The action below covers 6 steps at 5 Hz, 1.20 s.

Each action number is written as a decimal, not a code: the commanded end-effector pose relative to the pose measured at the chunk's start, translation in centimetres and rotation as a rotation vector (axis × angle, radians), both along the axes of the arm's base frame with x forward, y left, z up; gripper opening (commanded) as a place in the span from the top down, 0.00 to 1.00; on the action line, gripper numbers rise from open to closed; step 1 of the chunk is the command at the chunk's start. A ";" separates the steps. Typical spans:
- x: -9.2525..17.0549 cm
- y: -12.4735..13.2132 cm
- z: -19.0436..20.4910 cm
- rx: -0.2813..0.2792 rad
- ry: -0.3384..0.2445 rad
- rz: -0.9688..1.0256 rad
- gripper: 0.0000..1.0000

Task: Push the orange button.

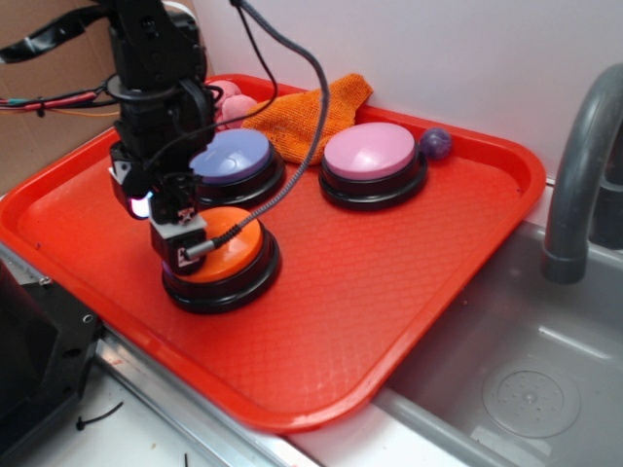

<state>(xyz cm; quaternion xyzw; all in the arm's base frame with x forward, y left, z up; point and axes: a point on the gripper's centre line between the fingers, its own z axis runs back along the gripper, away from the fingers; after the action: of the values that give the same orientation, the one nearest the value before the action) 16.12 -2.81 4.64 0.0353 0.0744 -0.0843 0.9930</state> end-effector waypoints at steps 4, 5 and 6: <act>1.3 1.0 9.3 -0.063 -0.141 0.104 0.00; 1.1 1.1 10.3 -0.062 -0.146 0.119 0.00; 0.8 1.4 11.1 -0.050 -0.149 0.139 0.00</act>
<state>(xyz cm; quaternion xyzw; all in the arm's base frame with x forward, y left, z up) 16.43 -1.53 14.60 0.0126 0.0288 -0.0186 0.9993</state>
